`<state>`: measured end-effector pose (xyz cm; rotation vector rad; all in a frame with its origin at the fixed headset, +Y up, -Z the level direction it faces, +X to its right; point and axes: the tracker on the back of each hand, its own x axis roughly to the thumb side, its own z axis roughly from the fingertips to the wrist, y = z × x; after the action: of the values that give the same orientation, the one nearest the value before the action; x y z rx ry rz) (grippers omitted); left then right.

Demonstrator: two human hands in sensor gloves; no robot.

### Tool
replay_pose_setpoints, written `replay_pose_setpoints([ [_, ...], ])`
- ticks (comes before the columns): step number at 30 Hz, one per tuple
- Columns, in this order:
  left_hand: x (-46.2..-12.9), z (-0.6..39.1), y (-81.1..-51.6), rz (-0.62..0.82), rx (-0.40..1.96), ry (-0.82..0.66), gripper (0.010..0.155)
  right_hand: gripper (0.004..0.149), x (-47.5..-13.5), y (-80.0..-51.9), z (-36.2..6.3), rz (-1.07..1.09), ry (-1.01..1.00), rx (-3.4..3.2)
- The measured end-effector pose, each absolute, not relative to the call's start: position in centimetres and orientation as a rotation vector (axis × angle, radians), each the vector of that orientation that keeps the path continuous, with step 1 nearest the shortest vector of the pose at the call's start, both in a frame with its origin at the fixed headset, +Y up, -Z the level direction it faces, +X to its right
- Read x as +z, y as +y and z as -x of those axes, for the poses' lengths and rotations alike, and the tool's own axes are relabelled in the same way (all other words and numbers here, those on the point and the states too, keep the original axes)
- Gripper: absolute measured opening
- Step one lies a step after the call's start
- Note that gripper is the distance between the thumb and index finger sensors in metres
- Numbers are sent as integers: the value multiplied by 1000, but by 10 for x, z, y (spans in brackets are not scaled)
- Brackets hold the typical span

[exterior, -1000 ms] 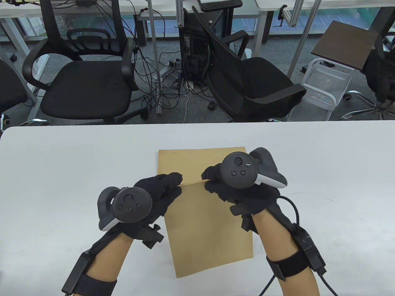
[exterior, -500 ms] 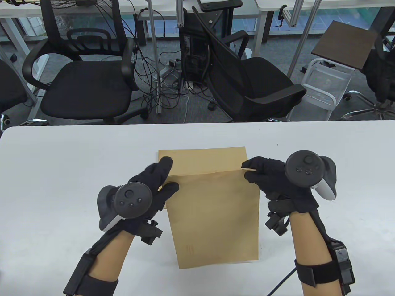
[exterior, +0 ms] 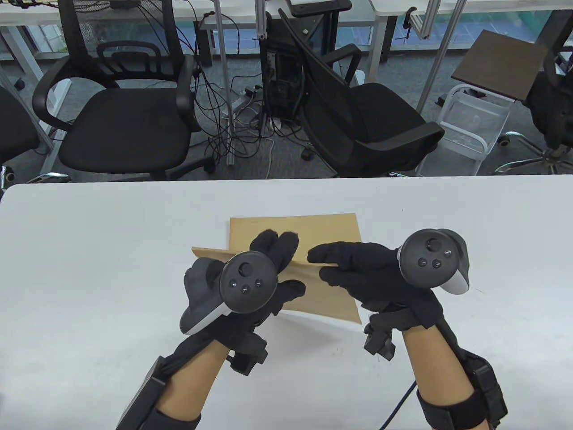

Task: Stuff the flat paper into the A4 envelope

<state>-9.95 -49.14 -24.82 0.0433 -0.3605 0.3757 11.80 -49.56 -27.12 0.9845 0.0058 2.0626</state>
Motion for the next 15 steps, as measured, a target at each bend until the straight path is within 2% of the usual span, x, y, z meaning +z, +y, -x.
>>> replay_pose_setpoints([
  [1,-249,102,-493,-22,392,-351,47,44,-271,-497,-115,-1007,38,2044],
  [4,-243,112,-495,13,441,-383,43,47,-274,-505,-112,-1018,99,1955],
  [6,-238,118,-494,-55,438,-386,41,53,-276,-508,-113,-1009,117,1919],
  [7,-235,125,-493,-102,455,-399,40,64,-279,-513,-117,-1015,179,1908],
  [8,-233,131,-492,-126,478,-406,38,70,-280,-517,-120,-1011,222,1920],
  [13,-232,156,-493,-250,637,-479,33,77,-286,-538,-129,-951,251,2123],
  [15,-235,162,-498,-284,689,-501,33,73,-289,-548,-132,-916,262,2173],
])
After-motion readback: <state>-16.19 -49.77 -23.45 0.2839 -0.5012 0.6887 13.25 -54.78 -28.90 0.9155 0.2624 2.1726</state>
